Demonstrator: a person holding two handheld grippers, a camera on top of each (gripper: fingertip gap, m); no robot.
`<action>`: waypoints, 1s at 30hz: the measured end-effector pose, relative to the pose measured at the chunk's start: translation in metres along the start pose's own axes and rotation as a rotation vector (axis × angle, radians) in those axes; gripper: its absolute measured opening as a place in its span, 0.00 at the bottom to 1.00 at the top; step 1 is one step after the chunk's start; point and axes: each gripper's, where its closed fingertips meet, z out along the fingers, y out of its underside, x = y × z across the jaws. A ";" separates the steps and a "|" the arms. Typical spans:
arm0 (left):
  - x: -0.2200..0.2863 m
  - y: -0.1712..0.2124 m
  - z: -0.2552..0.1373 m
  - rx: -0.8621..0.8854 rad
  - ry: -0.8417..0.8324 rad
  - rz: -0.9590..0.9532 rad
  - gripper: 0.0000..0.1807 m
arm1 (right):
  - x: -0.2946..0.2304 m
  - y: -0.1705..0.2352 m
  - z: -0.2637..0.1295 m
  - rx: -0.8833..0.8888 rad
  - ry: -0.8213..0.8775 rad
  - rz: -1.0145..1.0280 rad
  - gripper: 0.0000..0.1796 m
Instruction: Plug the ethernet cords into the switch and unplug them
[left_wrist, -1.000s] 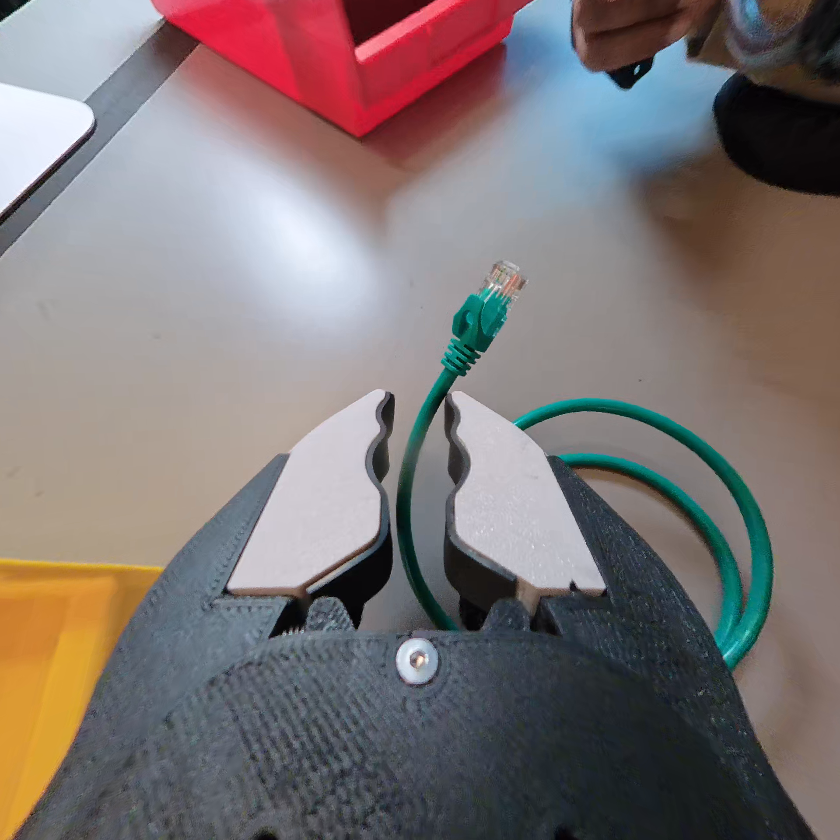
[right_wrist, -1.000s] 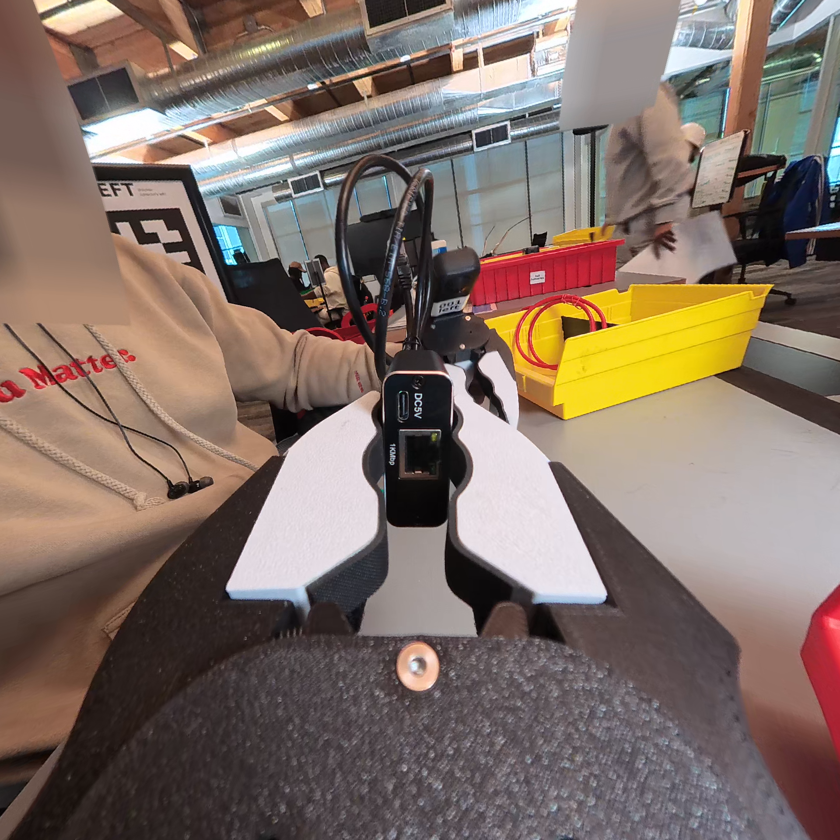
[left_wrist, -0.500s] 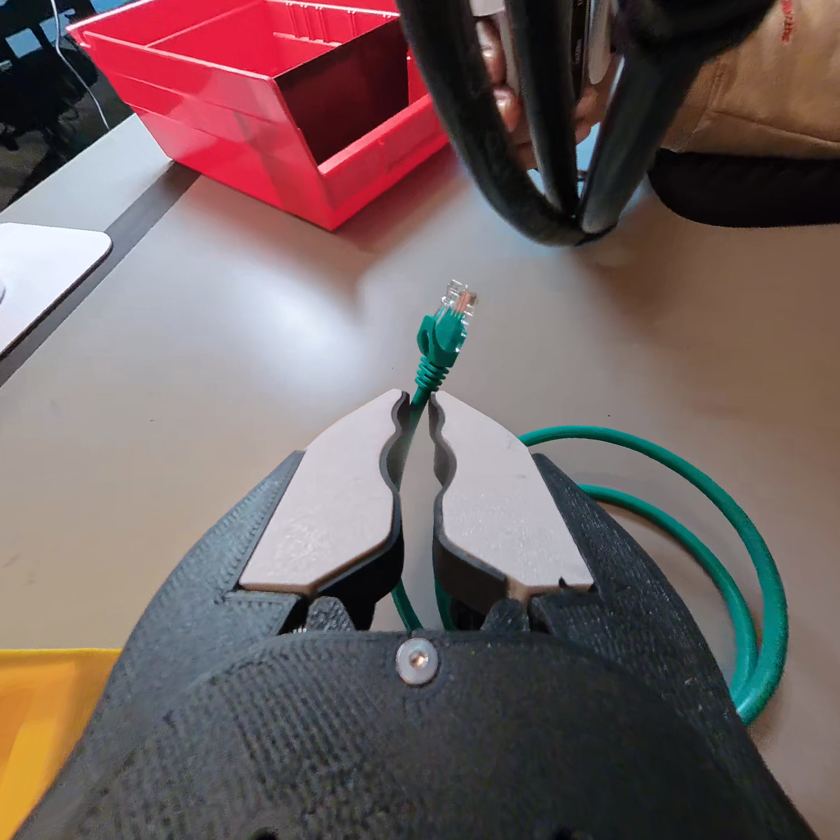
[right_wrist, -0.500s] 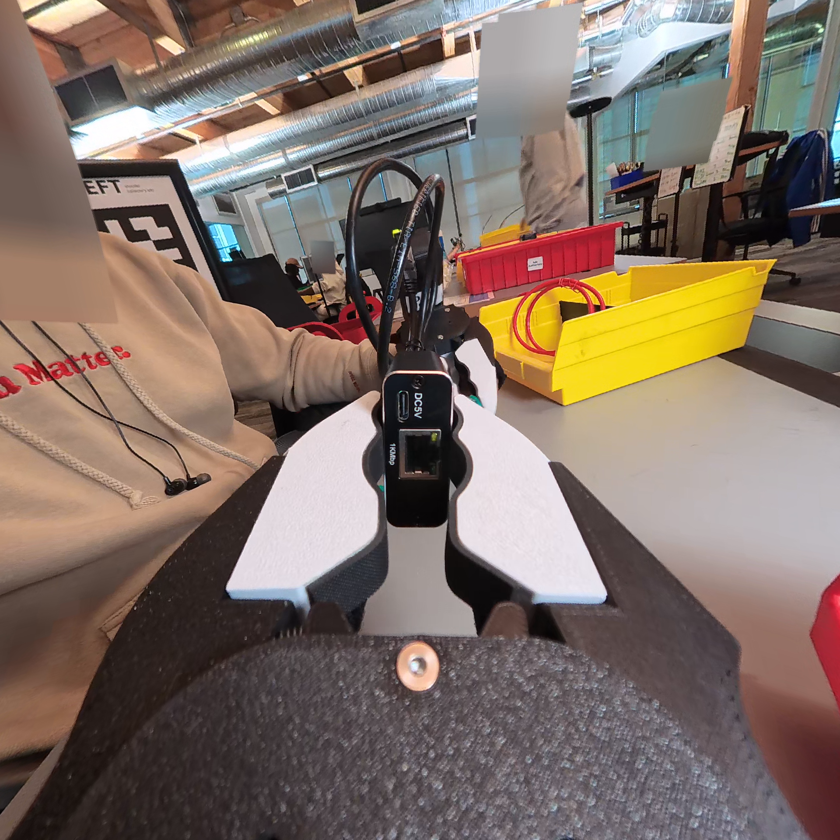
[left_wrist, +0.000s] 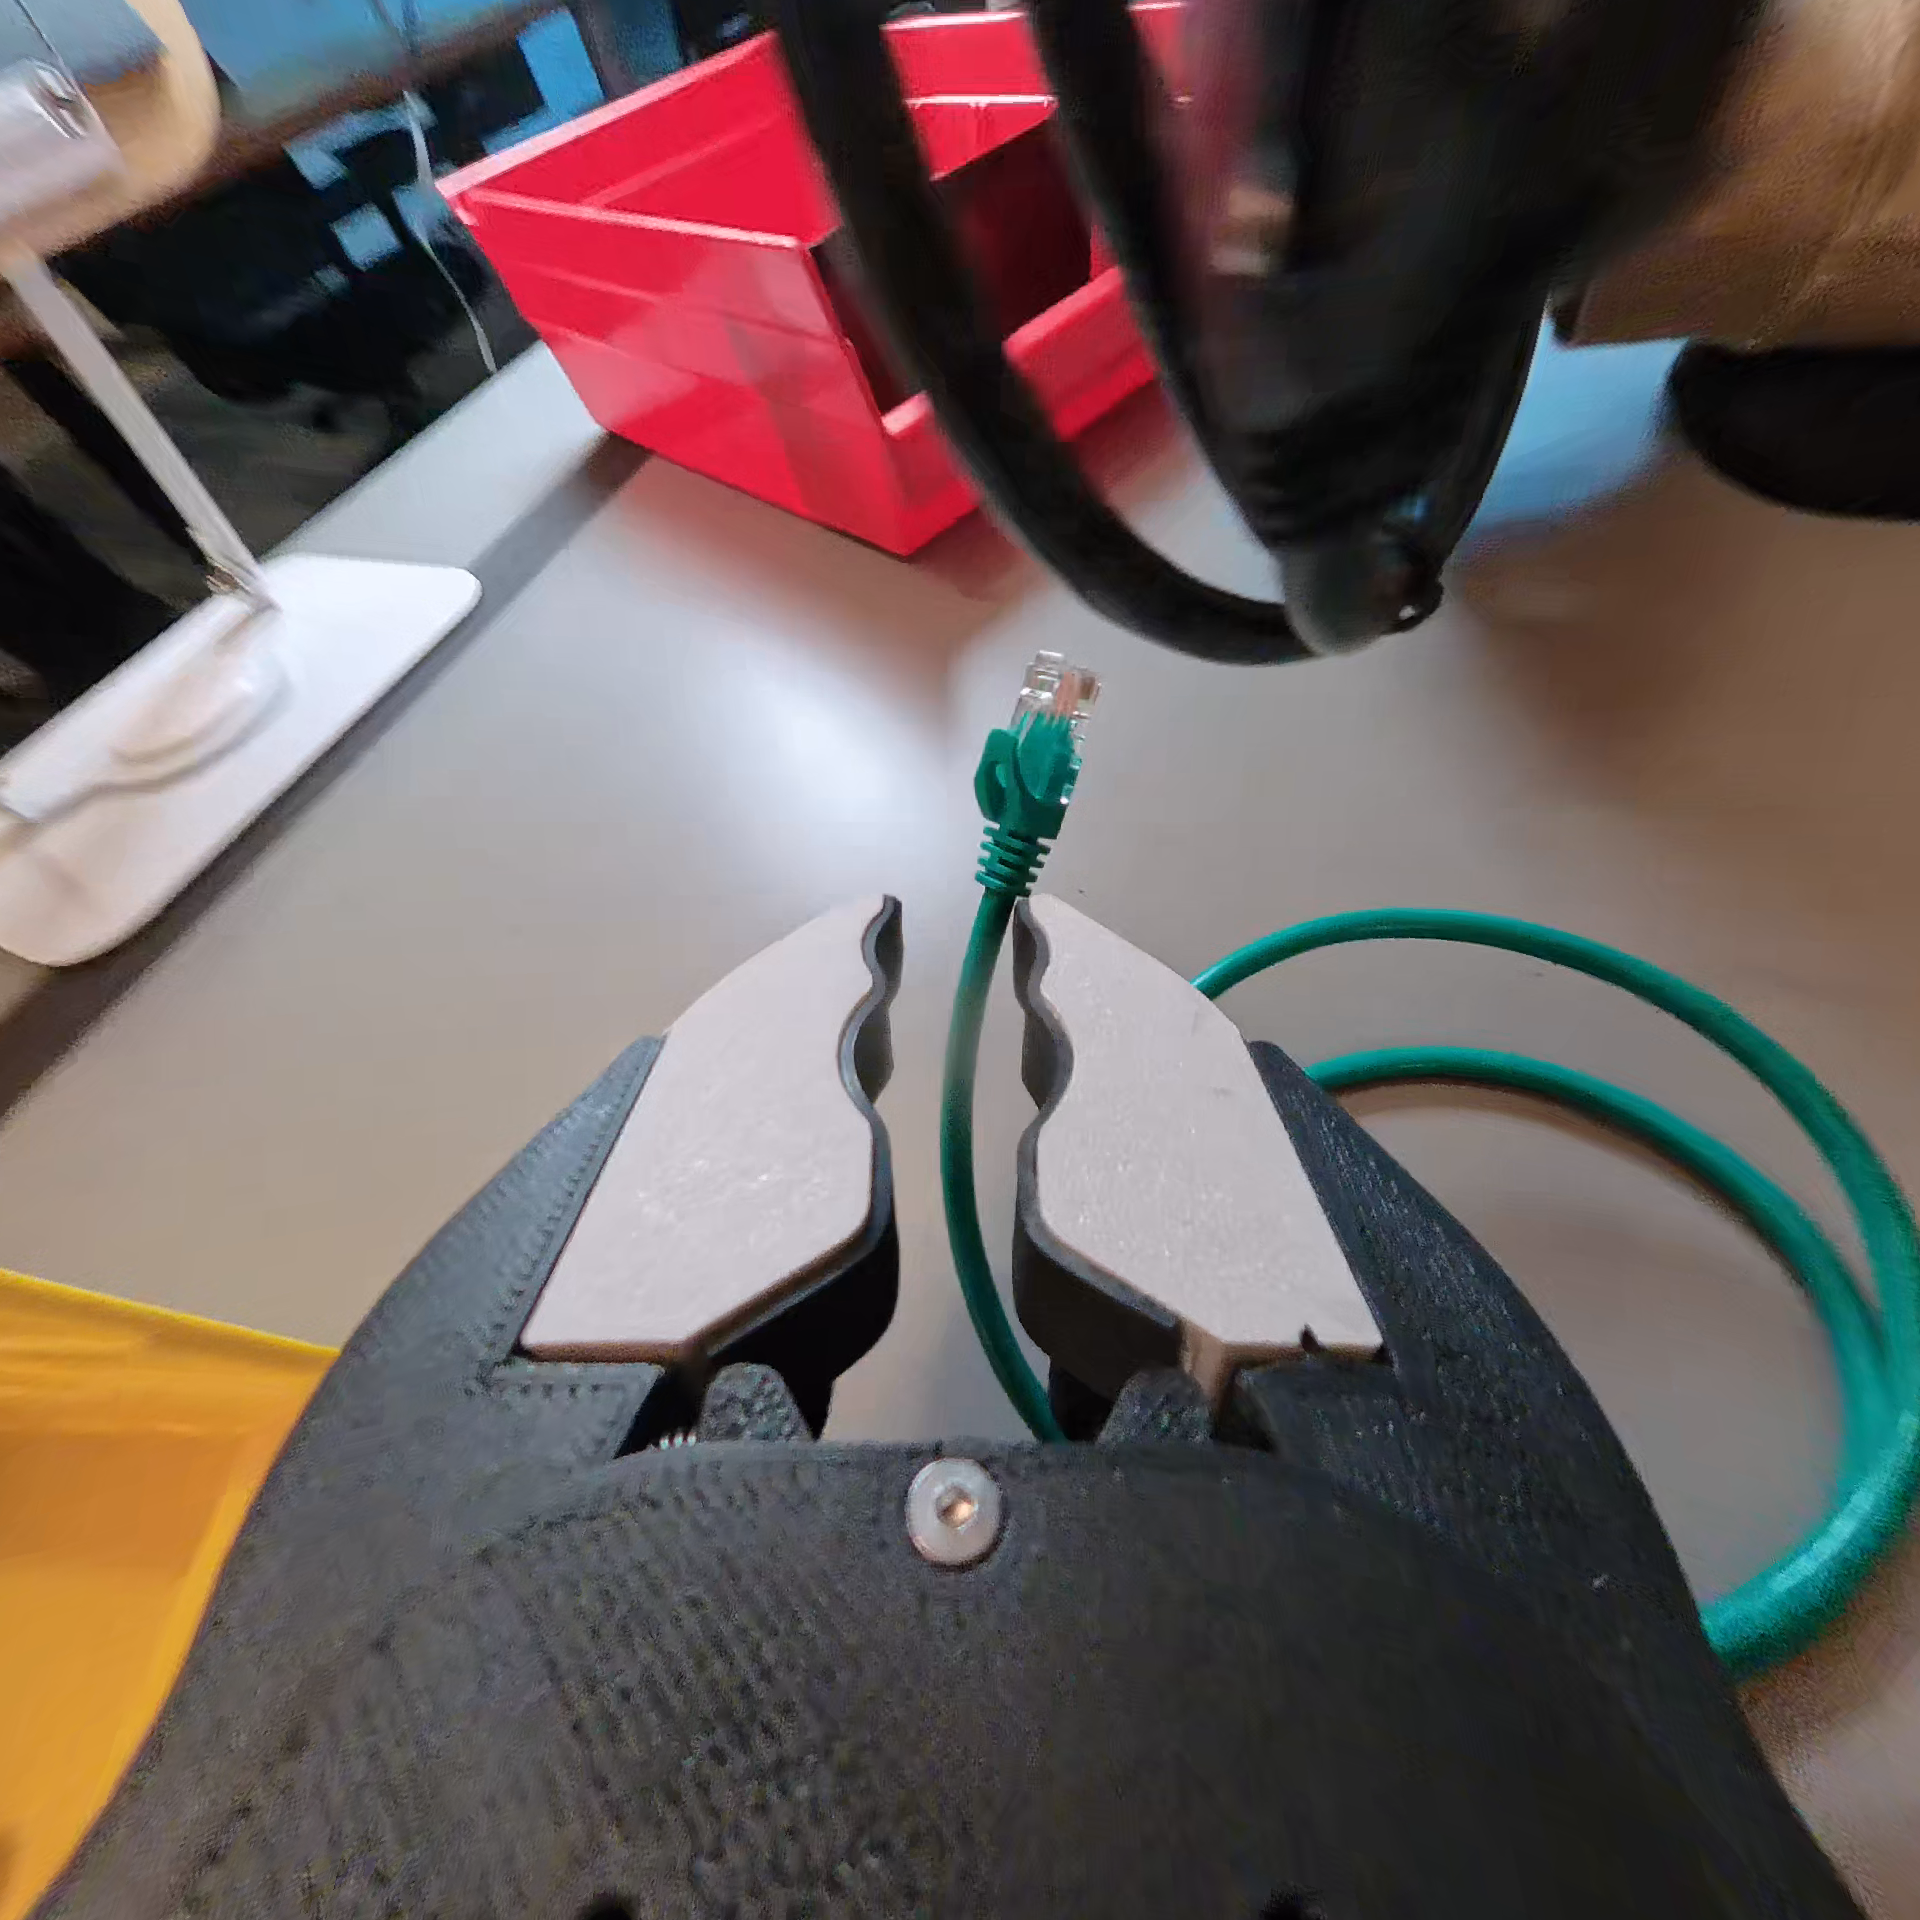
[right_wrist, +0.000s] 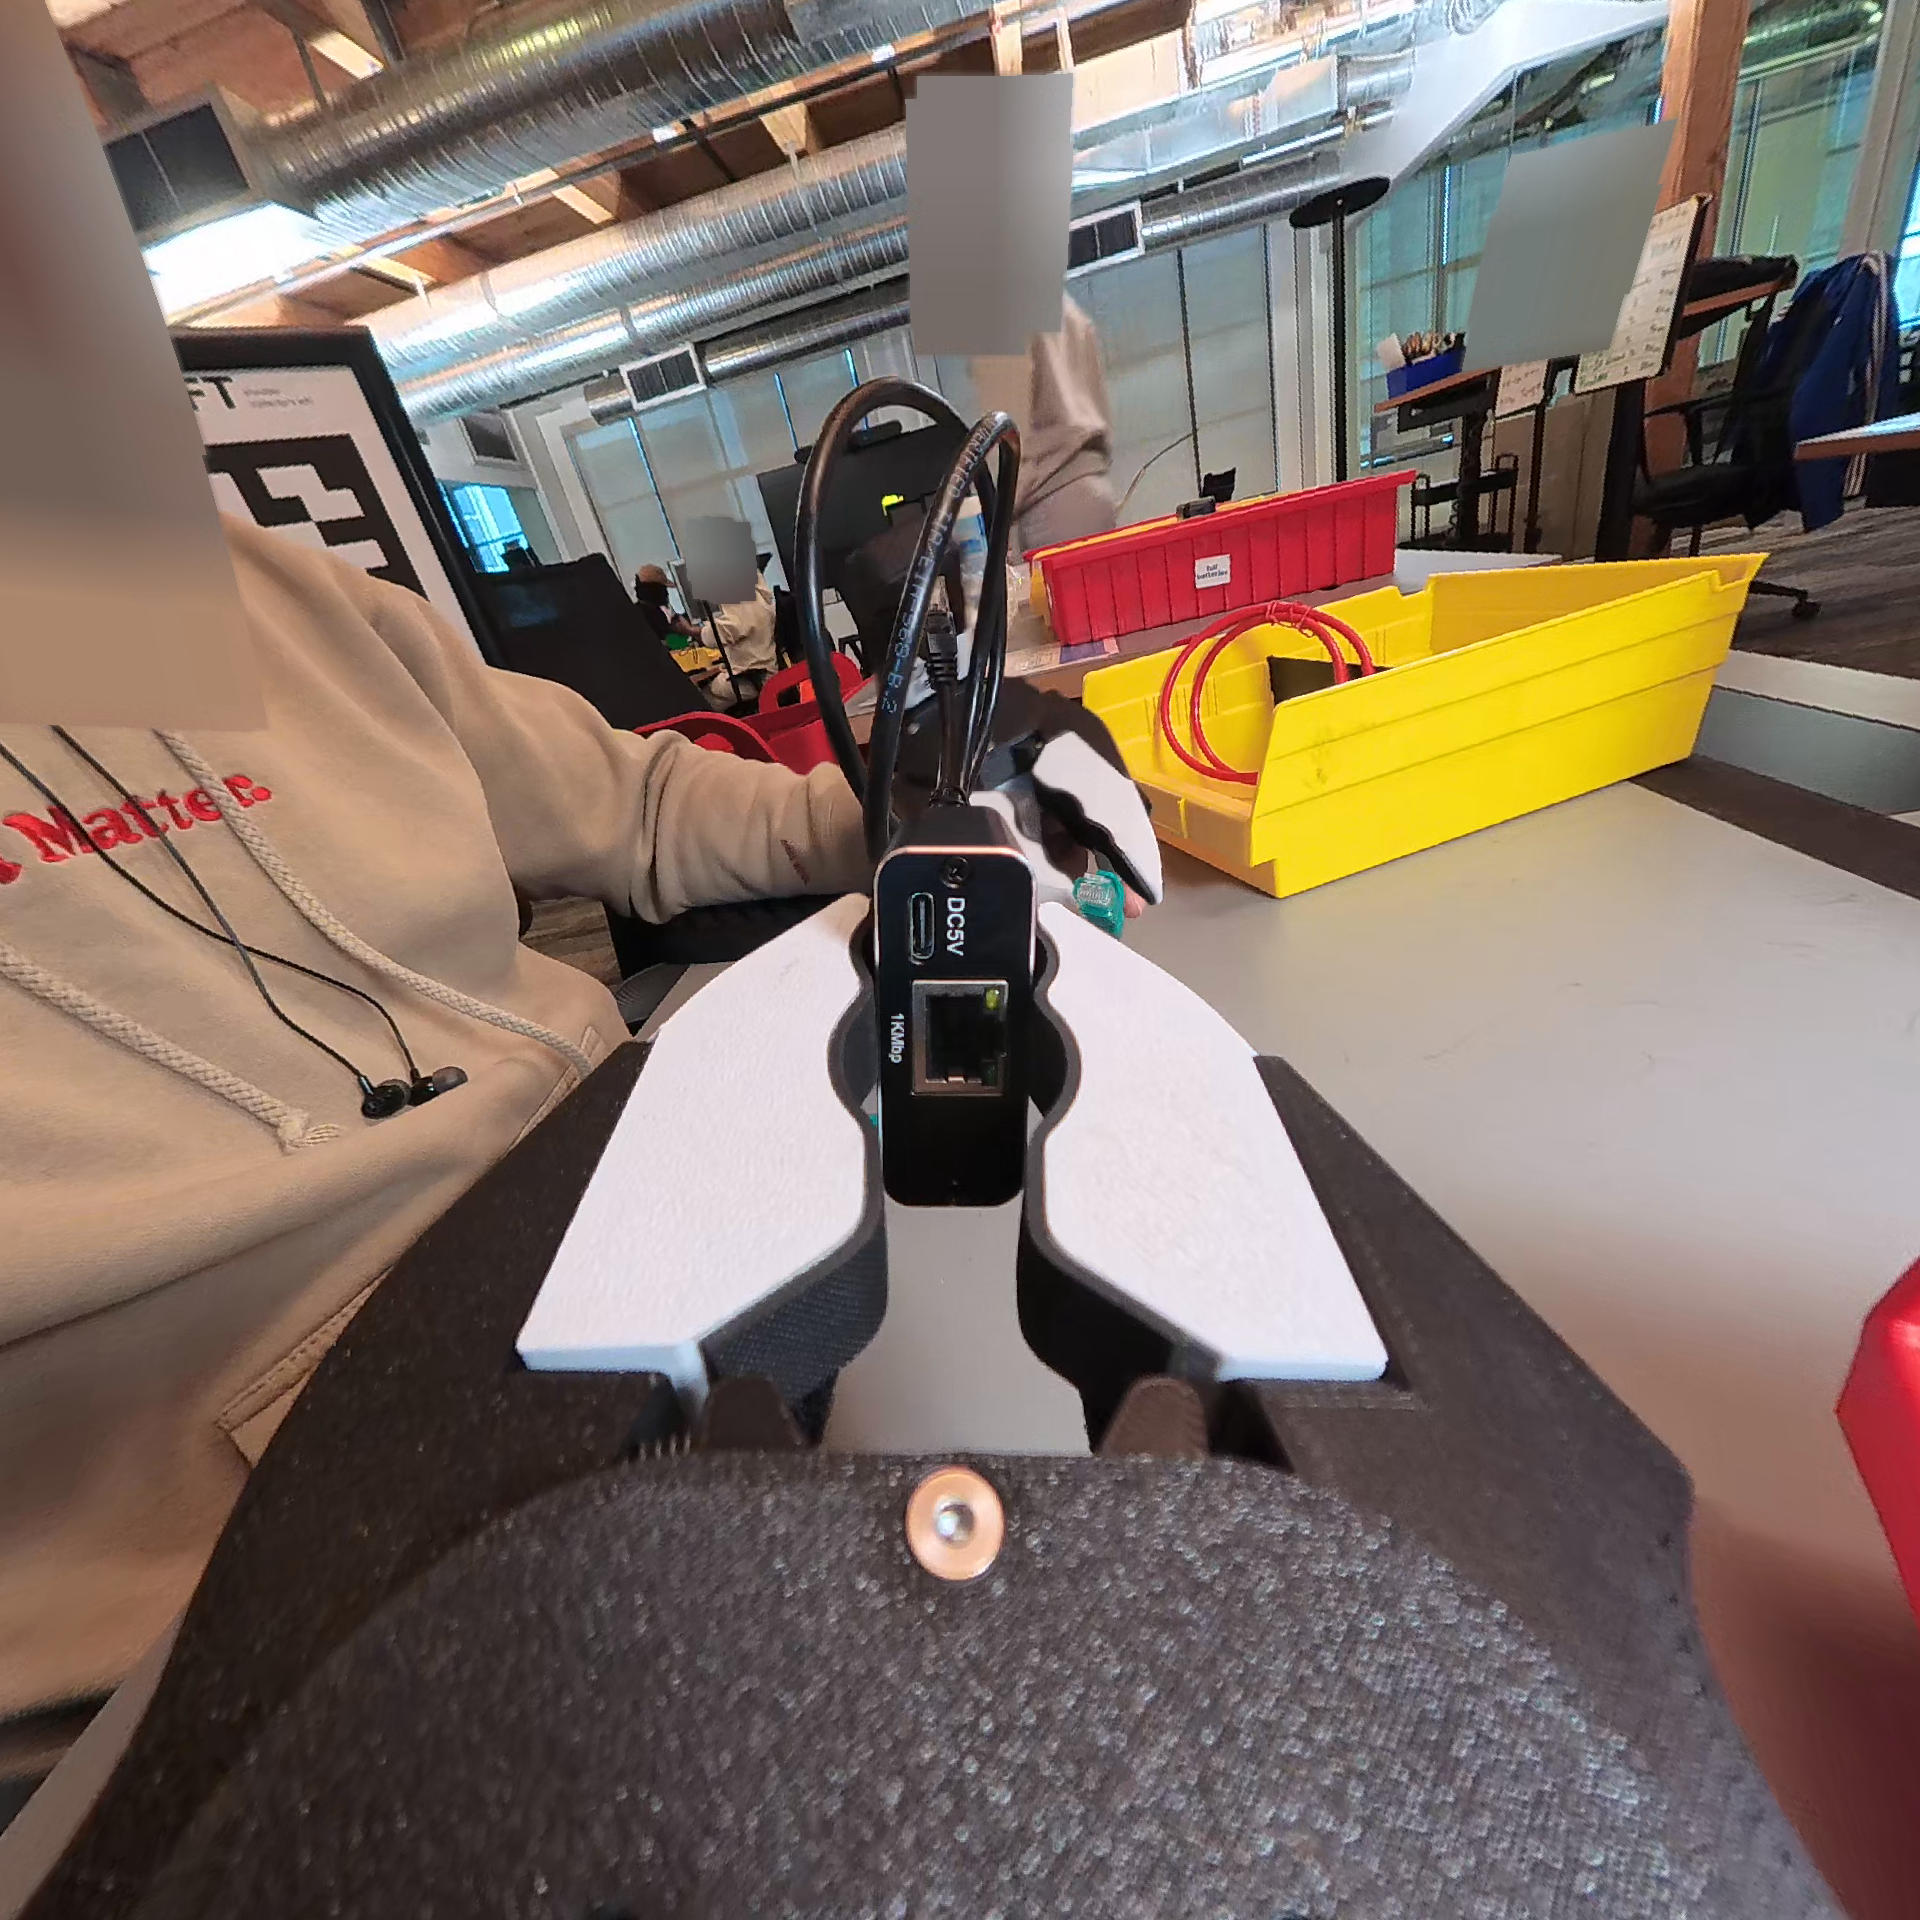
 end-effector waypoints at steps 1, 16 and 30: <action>0.000 -0.002 0.000 0.007 -0.035 0.048 0.11 | 0.000 -0.001 0.000 0.003 0.001 -0.001 0.13; 0.027 -0.024 0.004 0.046 -0.236 0.528 0.15 | -0.002 -0.014 -0.007 0.050 0.005 -0.023 0.13; 0.034 -0.027 0.016 0.038 -0.233 0.597 0.13 | 0.000 -0.018 -0.010 0.069 0.017 -0.027 0.13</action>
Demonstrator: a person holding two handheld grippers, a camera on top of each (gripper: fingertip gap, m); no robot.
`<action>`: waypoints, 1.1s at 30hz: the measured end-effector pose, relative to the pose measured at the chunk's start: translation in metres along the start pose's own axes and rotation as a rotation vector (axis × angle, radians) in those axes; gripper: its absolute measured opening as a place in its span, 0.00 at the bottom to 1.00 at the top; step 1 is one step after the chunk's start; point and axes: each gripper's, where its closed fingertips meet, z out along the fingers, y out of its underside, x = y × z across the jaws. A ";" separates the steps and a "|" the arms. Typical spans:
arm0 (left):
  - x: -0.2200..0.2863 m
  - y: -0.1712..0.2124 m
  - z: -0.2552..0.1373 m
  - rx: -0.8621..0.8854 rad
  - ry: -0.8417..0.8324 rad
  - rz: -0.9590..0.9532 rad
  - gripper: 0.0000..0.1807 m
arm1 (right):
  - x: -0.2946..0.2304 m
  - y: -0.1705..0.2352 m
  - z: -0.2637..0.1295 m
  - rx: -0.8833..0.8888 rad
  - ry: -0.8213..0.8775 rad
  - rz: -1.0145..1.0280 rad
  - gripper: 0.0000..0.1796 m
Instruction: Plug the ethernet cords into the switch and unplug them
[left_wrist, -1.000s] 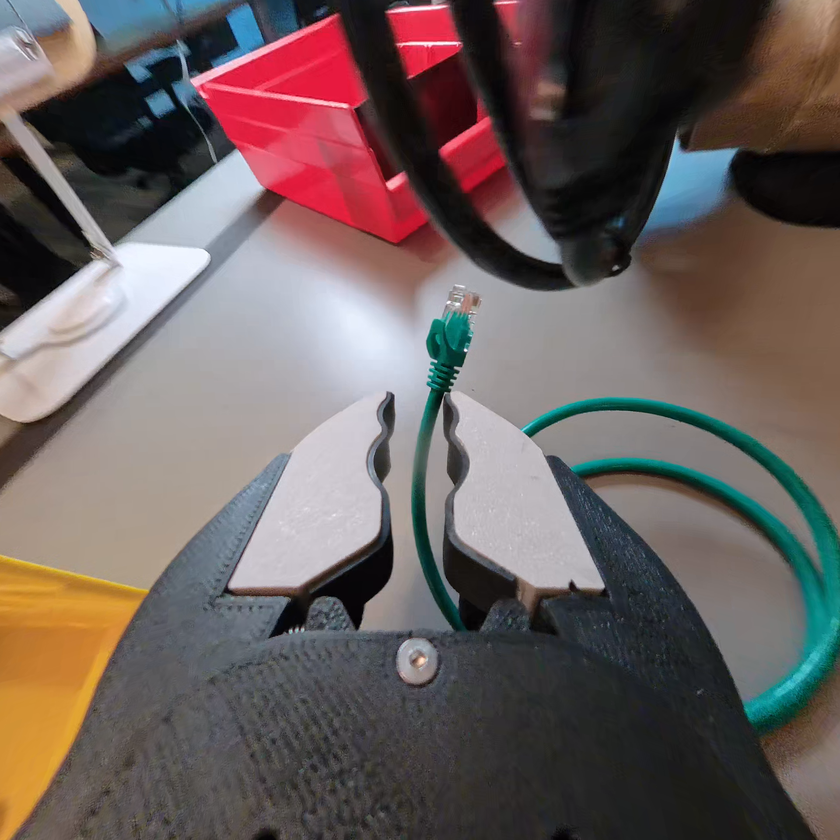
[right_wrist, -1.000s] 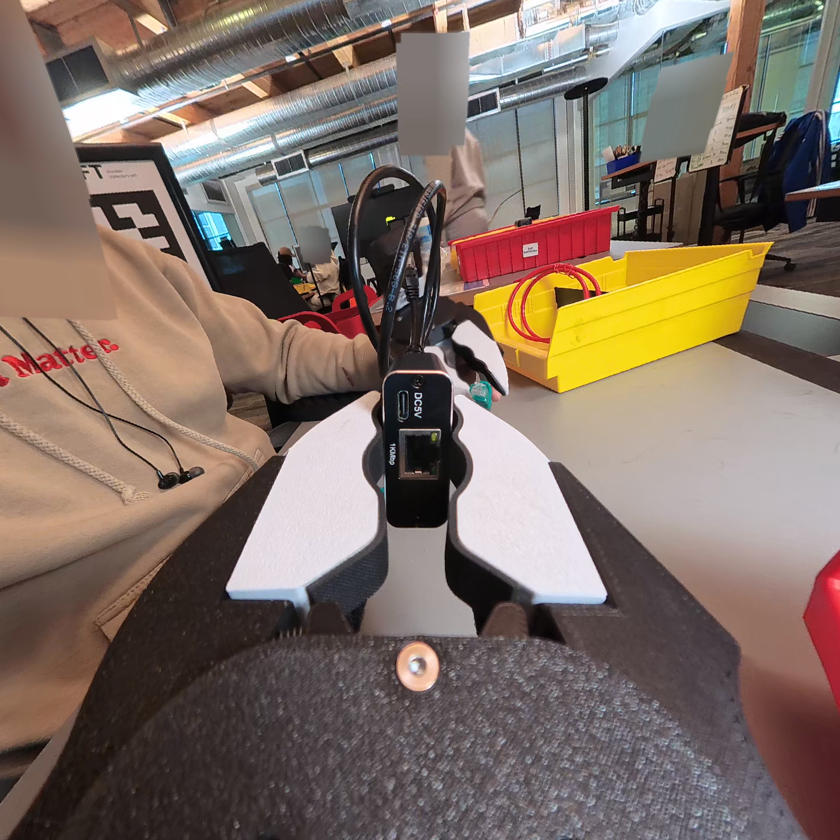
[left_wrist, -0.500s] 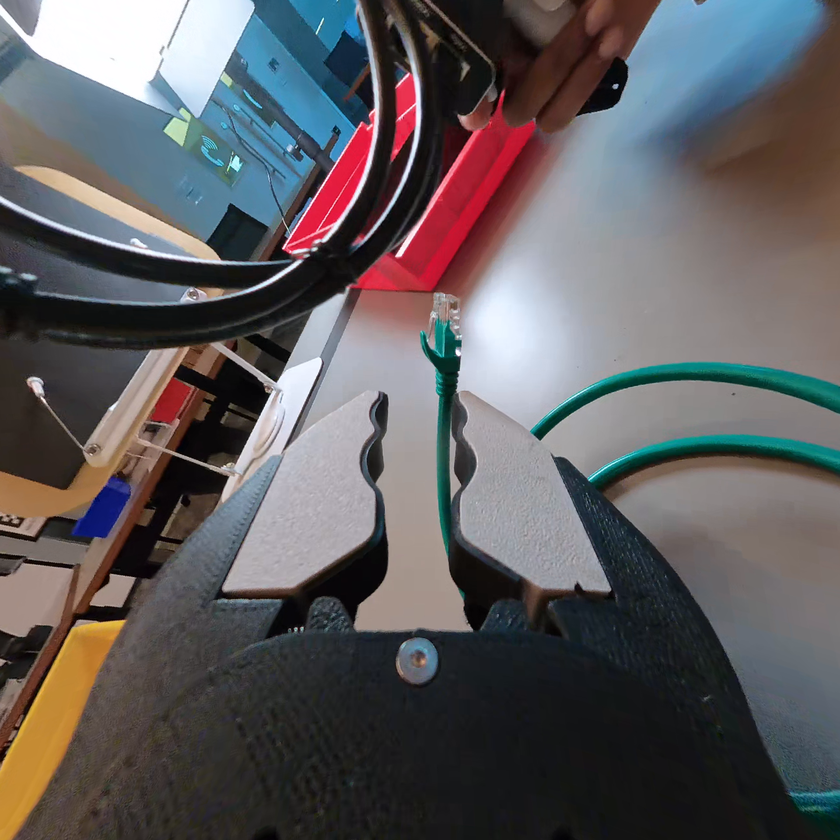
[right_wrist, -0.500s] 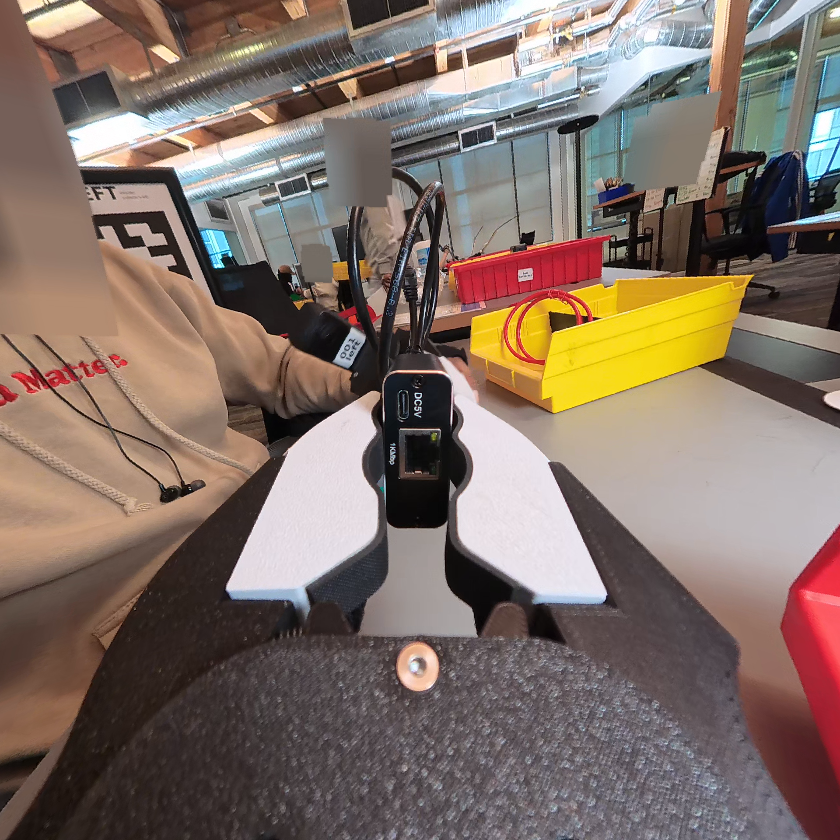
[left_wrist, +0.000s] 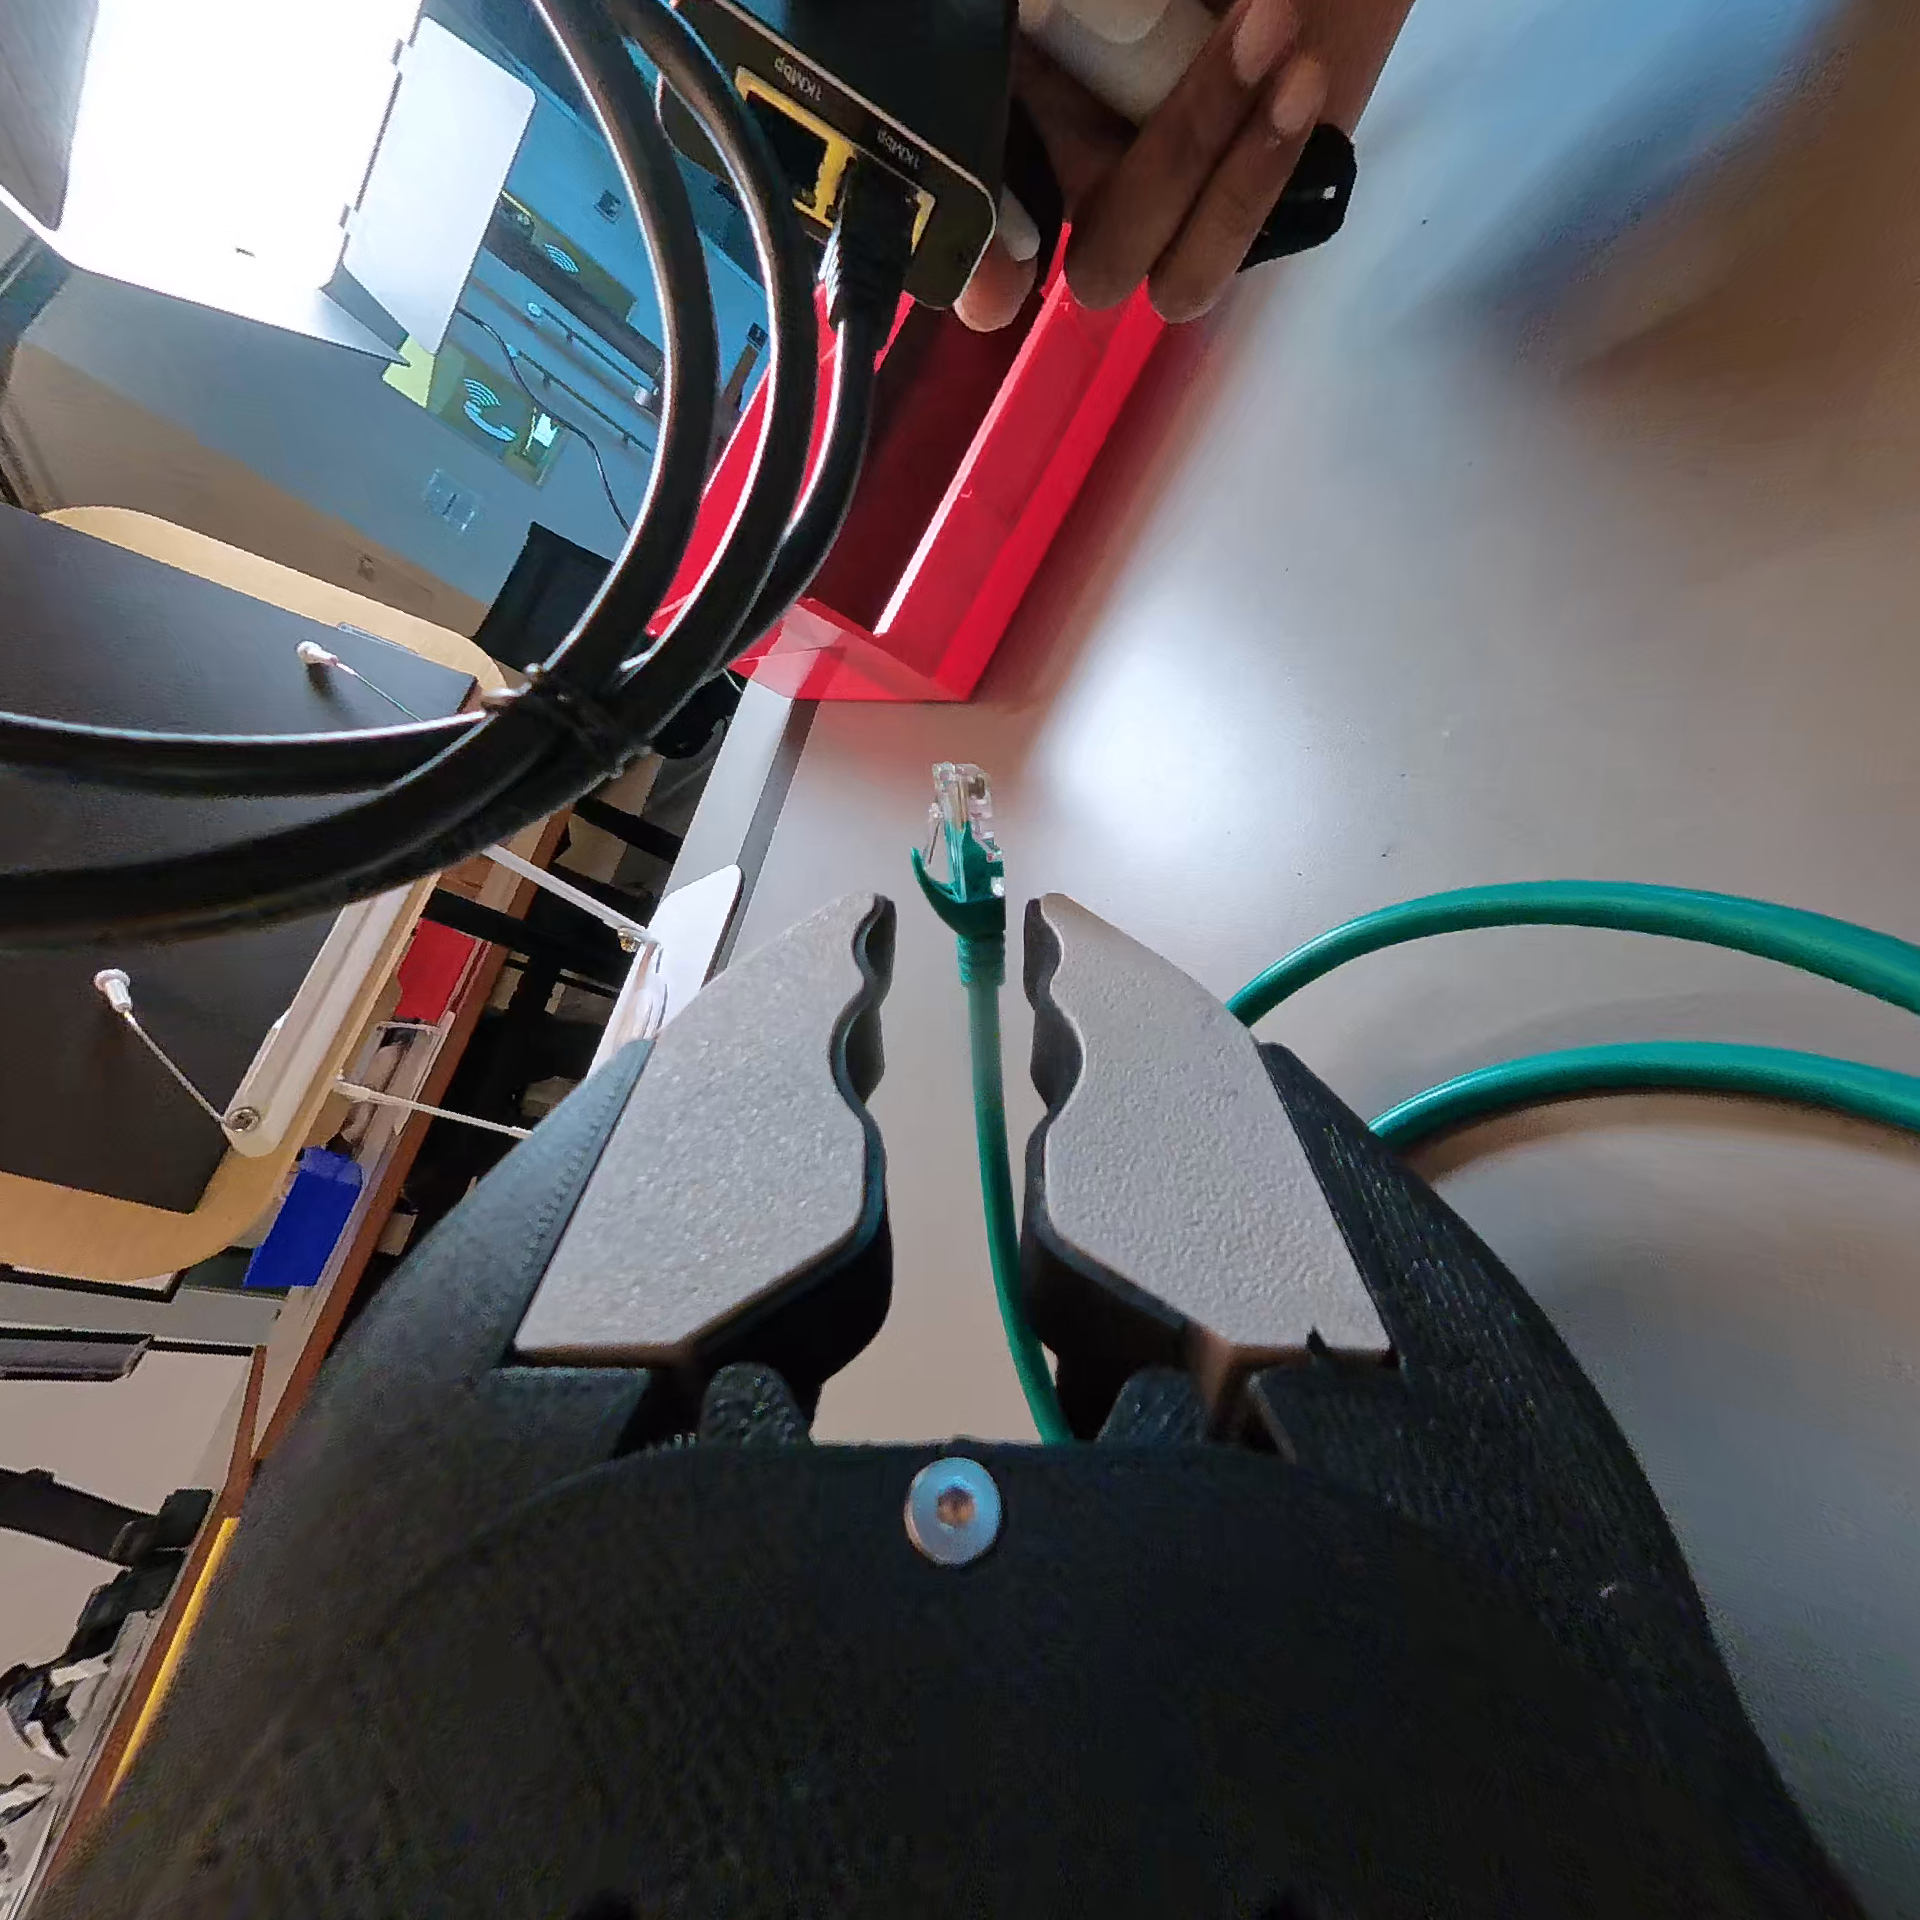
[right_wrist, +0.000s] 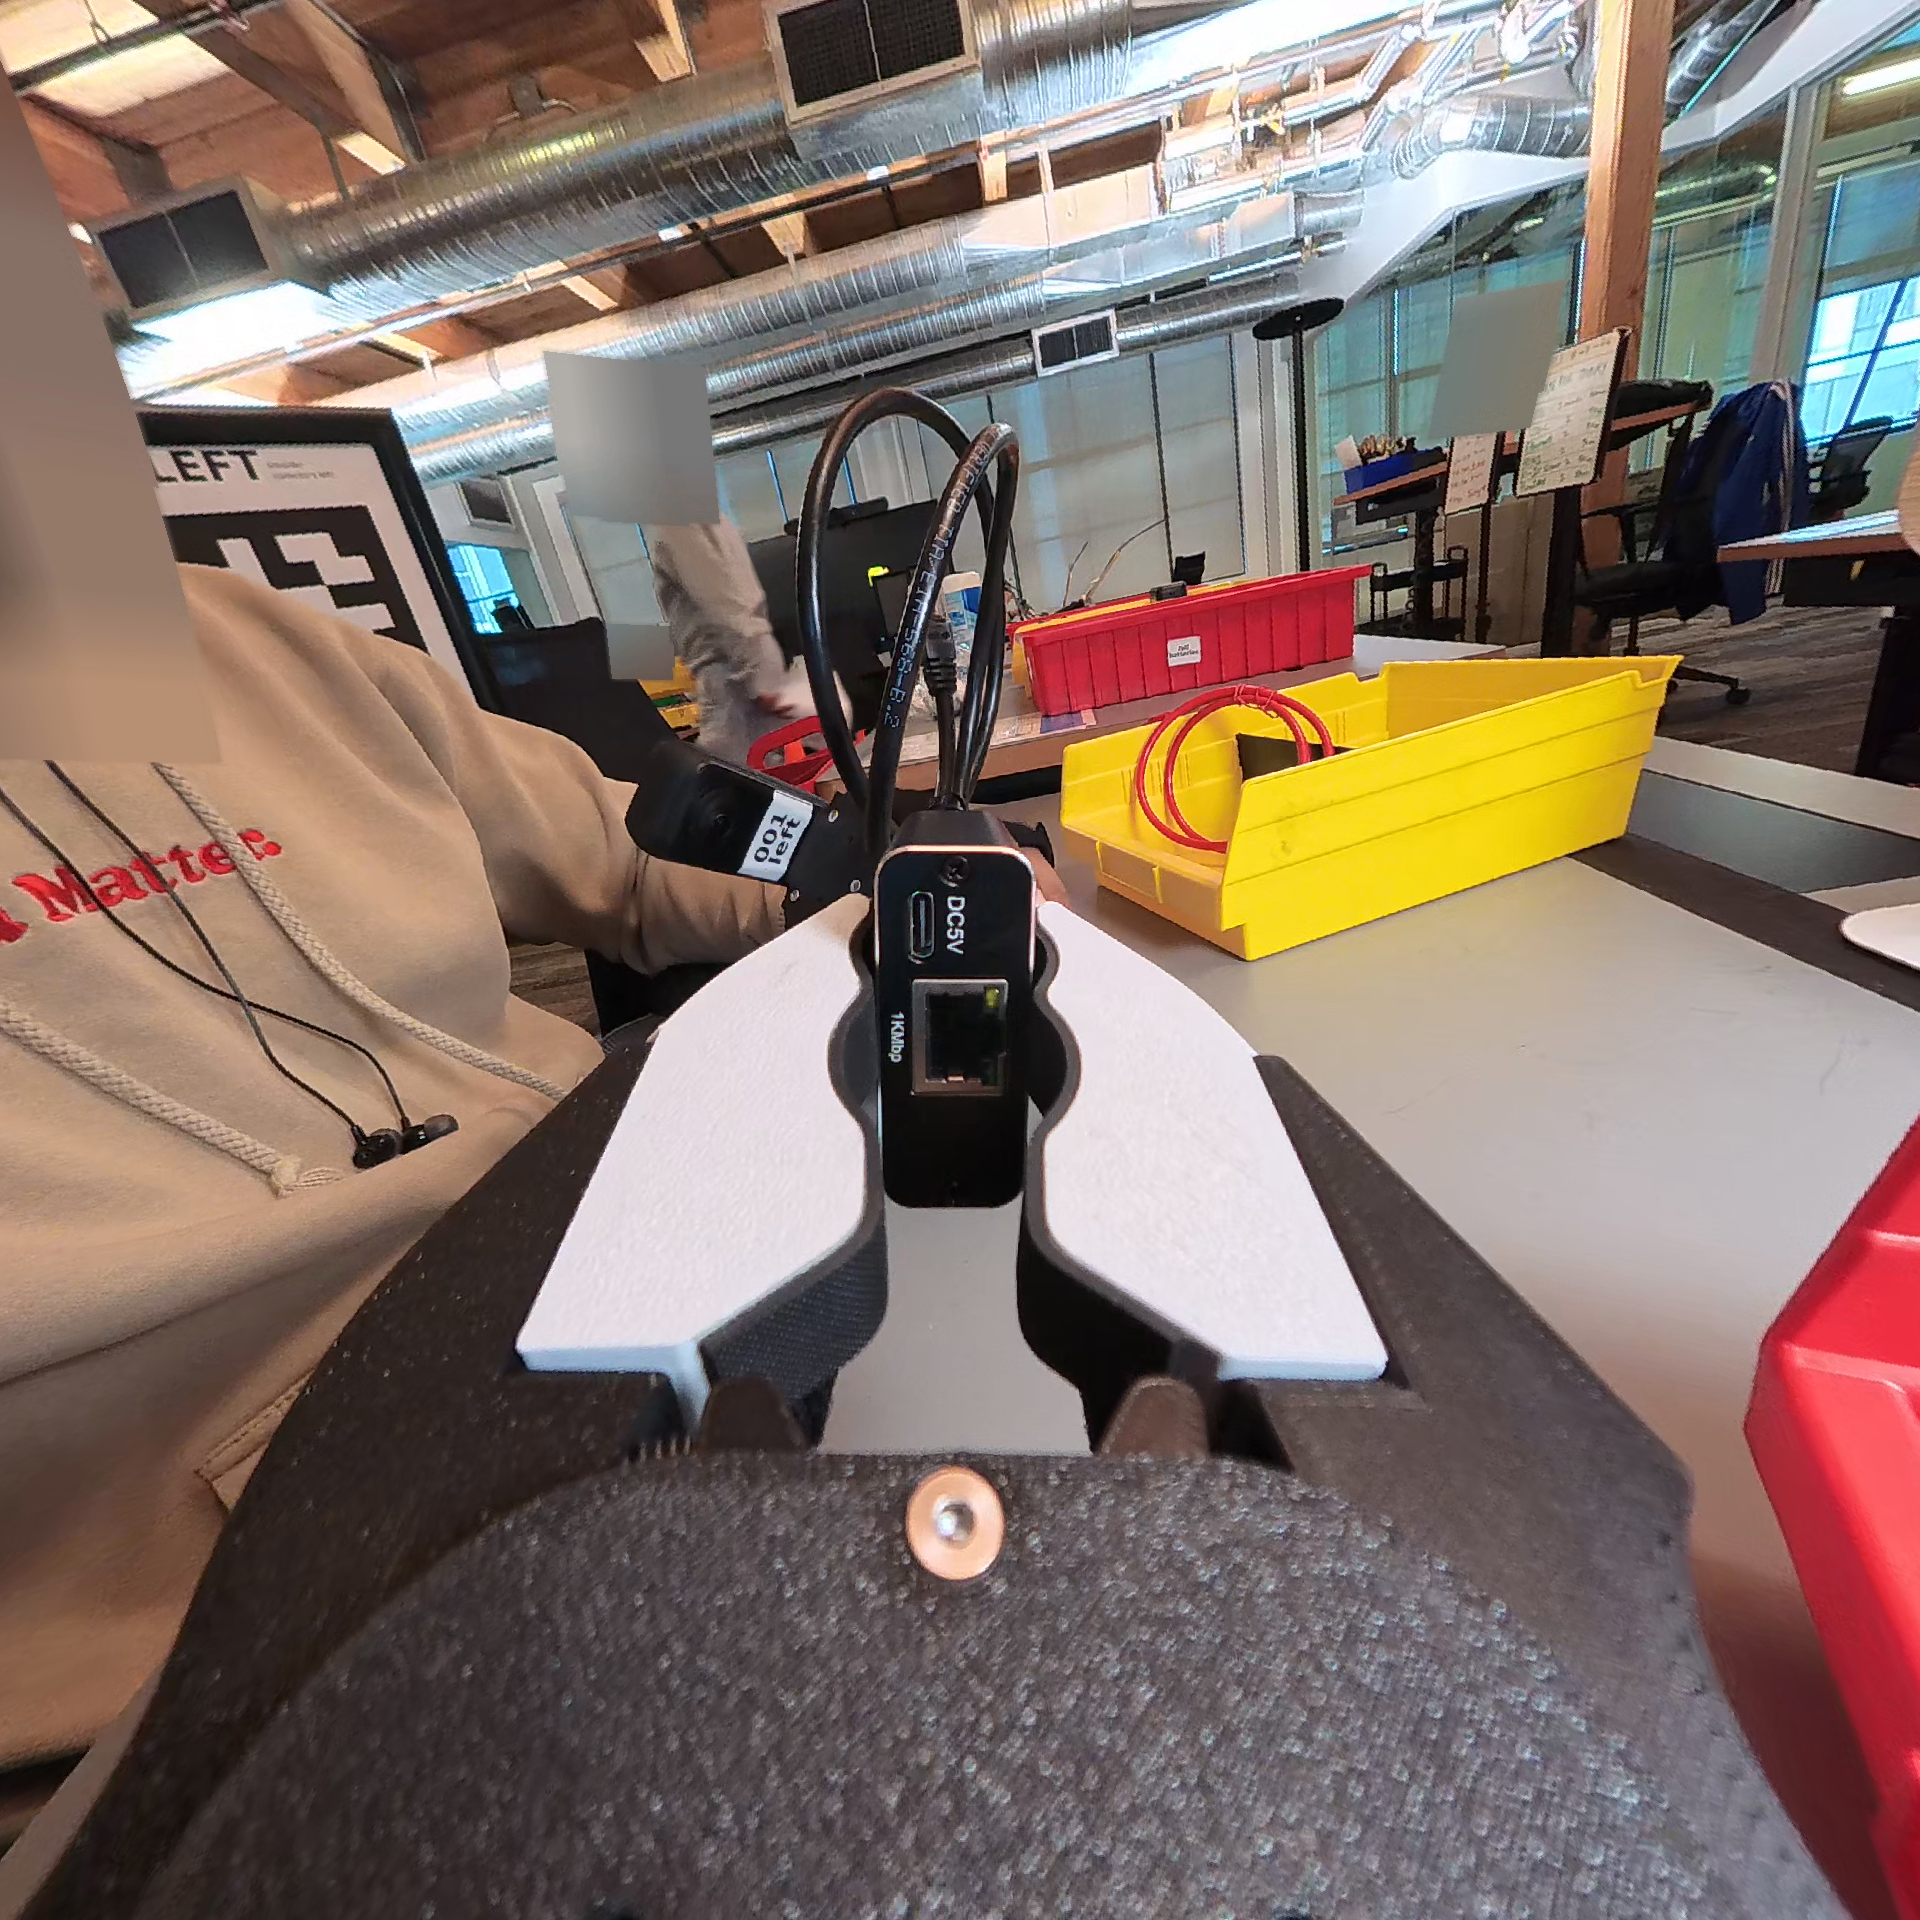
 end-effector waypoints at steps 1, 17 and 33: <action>0.000 0.001 0.001 -0.001 -0.001 0.000 0.13 | 0.000 0.000 0.000 0.000 0.000 -0.001 0.13; -0.010 0.019 -0.014 -0.003 0.571 -0.990 0.05 | -0.012 -0.001 -0.002 -0.027 -0.063 -0.021 0.13; 0.069 -0.034 -0.035 -0.277 1.043 -0.923 0.05 | -0.039 0.083 0.034 -0.550 -0.171 -0.092 0.13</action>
